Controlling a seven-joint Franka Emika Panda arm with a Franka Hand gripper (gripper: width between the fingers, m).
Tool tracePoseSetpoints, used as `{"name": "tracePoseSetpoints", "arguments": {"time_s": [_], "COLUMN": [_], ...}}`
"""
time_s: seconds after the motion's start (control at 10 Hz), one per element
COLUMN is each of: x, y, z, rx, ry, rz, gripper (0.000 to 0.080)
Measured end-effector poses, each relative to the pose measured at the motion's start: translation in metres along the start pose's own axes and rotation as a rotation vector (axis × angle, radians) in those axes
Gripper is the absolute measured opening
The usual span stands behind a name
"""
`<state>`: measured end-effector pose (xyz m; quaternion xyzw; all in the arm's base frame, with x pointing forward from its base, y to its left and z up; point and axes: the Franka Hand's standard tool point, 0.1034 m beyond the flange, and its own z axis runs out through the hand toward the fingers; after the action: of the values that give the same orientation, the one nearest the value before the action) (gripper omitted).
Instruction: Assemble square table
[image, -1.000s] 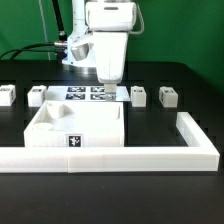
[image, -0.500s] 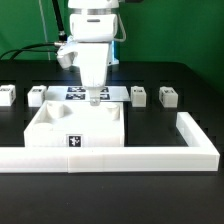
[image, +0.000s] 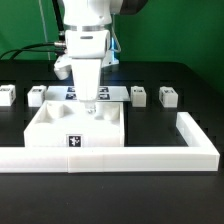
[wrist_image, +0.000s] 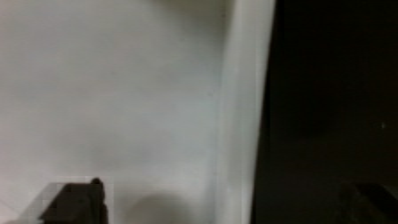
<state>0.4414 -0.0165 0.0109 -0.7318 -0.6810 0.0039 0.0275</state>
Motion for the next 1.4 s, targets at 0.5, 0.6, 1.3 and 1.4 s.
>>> {"name": "tracePoseSetpoints", "arguments": {"time_s": [0.5,0.6,1.3,1.4], "x": [0.0008,0.0008,0.0006,0.0013], "y": [-0.0022,-0.0022,-0.0011,-0.0009], "z": [0.0050,0.0050,0.0044,0.0044], "rx": [0.005,0.005,0.000,0.000], "ry": [0.002,0.002,0.002,0.002], "rz": [0.005,0.005,0.005,0.003], "gripper": [0.0244,0.0244,0.0057,0.0057]}}
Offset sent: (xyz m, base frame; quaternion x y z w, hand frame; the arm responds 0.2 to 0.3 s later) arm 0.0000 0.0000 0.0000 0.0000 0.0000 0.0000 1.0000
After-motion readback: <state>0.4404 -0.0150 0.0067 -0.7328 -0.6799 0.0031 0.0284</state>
